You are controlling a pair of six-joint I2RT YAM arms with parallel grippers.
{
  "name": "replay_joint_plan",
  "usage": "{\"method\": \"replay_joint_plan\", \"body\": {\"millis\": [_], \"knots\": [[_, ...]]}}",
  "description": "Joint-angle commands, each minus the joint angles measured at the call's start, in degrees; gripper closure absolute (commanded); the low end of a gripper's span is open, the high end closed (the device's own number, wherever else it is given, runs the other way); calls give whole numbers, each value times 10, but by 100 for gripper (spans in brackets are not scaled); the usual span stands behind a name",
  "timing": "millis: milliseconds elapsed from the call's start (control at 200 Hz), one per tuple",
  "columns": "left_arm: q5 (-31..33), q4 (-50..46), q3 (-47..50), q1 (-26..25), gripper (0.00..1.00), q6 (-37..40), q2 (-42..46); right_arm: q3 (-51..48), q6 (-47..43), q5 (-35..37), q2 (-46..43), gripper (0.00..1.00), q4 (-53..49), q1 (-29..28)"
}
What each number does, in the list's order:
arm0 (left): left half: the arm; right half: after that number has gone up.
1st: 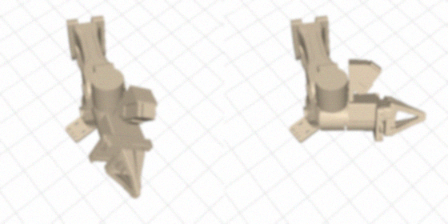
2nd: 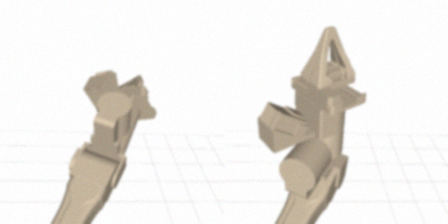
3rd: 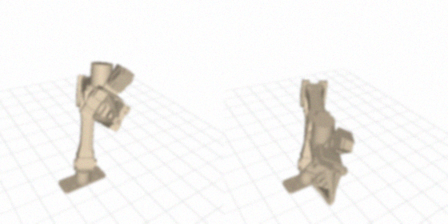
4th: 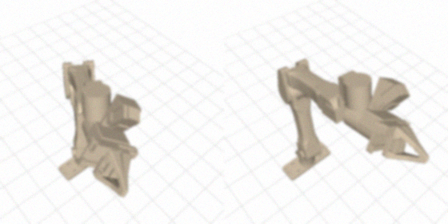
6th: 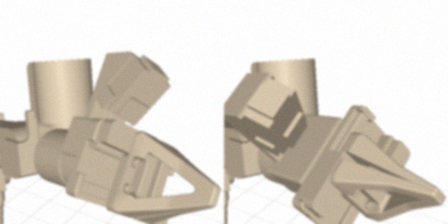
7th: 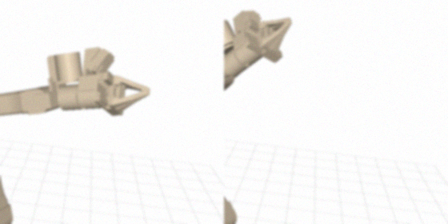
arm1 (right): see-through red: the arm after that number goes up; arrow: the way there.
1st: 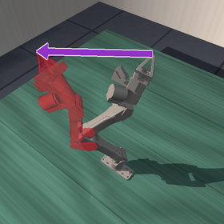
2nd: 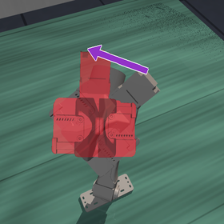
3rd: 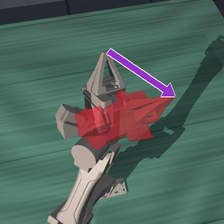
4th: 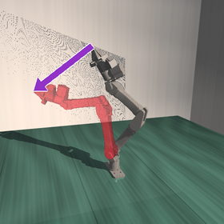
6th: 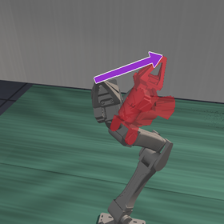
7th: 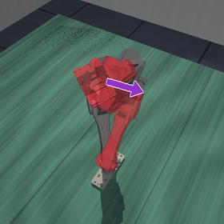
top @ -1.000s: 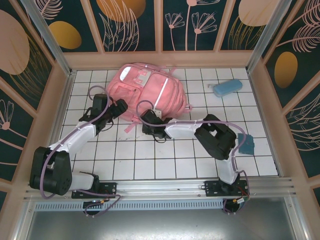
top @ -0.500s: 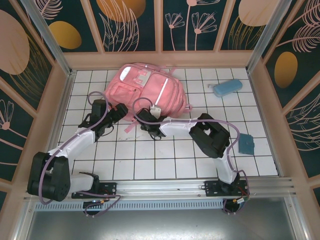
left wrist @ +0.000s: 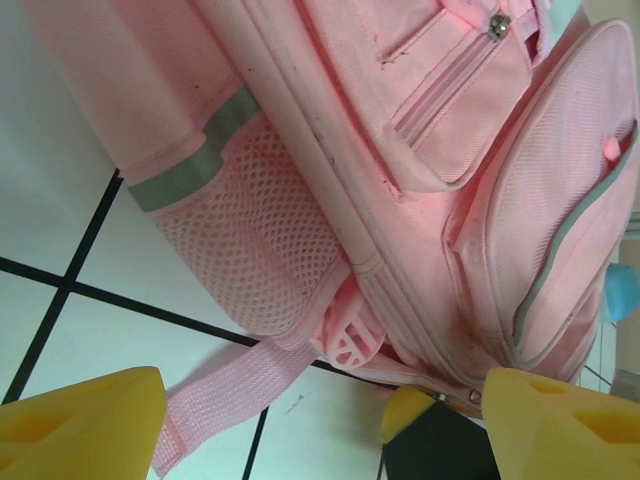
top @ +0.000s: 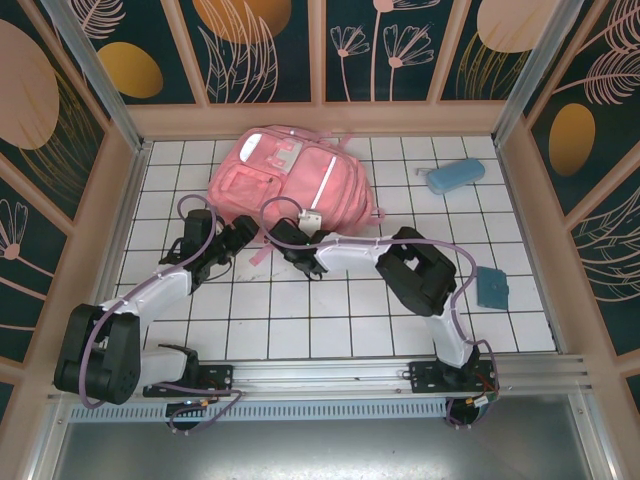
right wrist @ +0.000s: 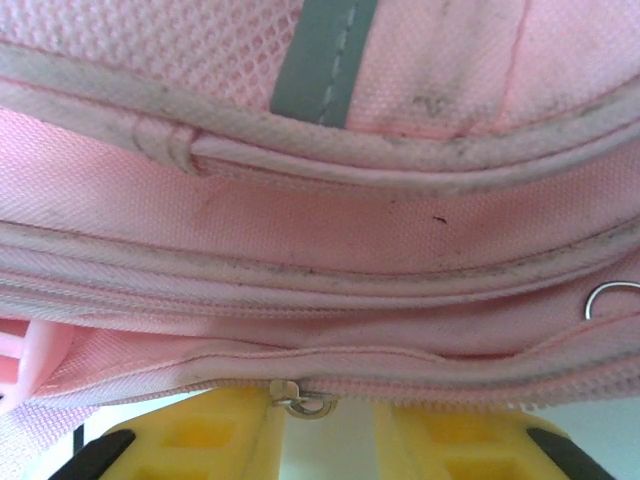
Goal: Pack books, pencil case, and school supplies into a backpack
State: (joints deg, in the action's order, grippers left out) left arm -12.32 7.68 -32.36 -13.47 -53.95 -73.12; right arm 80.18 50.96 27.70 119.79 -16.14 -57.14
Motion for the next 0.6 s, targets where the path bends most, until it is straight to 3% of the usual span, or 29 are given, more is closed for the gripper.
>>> {"method": "replay_joint_plan", "body": {"millis": [0, 185, 325, 596], "knots": [[-18, 30, 7, 5, 18, -12, -7, 23, -20, 37, 19, 74, -39, -1], [-25, 42, 12, 5, 18, -20, -12, 38, -35, 82, 24, 83, -78, -7], [-29, 48, 15, 4, 18, -21, -16, 33, -73, 96, 16, 84, -82, -14], [-42, 59, 20, 4, 21, -27, -18, -14, -151, 50, -21, 100, -12, -14]]}}
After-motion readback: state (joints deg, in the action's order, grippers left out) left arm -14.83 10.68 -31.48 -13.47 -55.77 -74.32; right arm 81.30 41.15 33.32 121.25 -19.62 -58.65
